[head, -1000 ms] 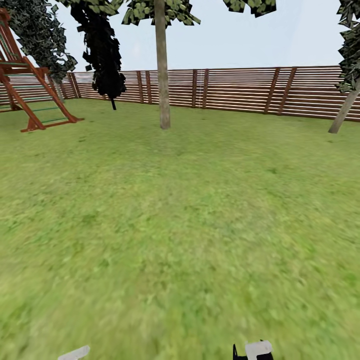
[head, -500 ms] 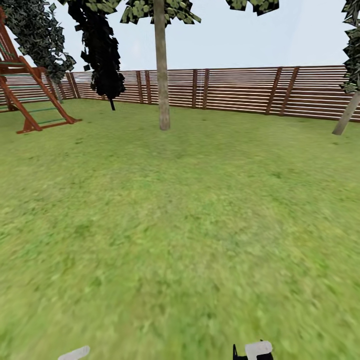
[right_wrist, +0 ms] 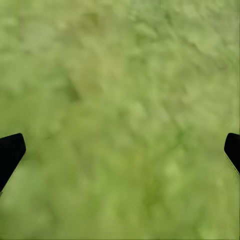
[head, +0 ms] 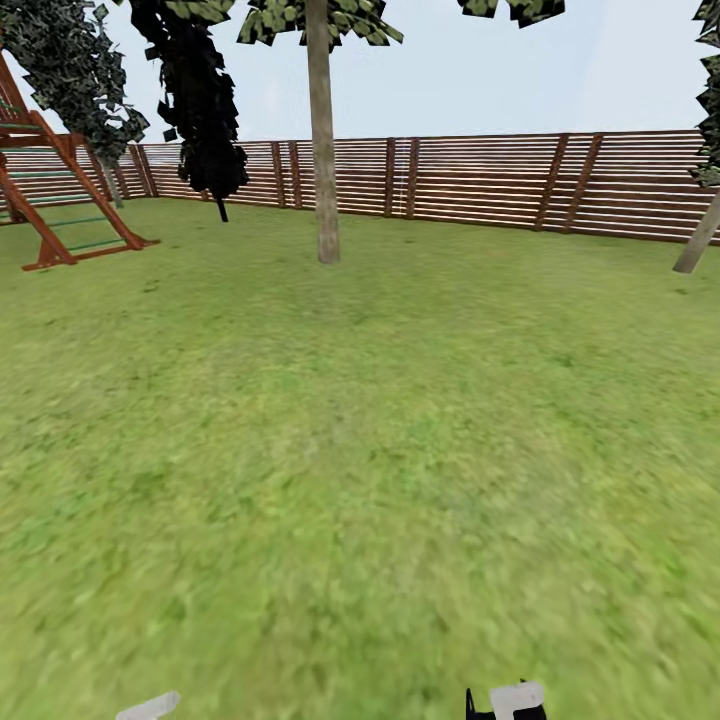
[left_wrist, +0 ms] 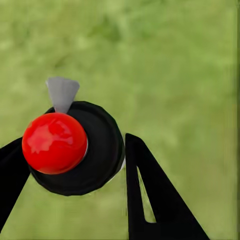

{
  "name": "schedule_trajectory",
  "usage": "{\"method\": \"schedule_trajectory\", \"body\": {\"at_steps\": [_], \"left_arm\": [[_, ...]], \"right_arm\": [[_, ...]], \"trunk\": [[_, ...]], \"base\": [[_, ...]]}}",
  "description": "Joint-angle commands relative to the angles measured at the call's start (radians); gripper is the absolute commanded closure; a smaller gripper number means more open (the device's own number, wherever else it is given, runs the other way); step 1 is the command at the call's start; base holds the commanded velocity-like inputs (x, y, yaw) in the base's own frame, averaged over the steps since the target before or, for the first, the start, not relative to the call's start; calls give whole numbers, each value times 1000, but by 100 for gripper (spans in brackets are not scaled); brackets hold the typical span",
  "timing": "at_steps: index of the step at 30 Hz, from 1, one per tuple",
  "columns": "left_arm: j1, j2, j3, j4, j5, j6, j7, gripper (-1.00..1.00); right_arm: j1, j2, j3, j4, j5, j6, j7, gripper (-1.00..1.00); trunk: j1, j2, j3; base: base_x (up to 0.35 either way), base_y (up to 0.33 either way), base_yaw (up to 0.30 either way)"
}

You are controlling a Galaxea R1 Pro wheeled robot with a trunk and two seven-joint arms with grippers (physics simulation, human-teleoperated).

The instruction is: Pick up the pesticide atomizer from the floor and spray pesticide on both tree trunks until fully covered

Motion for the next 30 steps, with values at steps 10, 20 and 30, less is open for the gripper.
{"method": "schedule_trajectory", "body": {"at_steps": [10,20,30], "left_arm": [[-1,0,-4,1,8,-3,0,100],[-1,0,-4,1,8,-3,0,100],[-1,0,-4,1,8,-2,0,100]], "right_arm": [[-1,0,-7,1,11,-2,-5,-100],[-1,0,-7,1,11,-2,-5,-100],[-1,0,-7,1,11,-2,-5,-100]], "trunk": [[0,0,-1],[0,0,-1],[0,0,-1]], "base": [[342,0,0],[342,0,0],[341,0,0]]}}
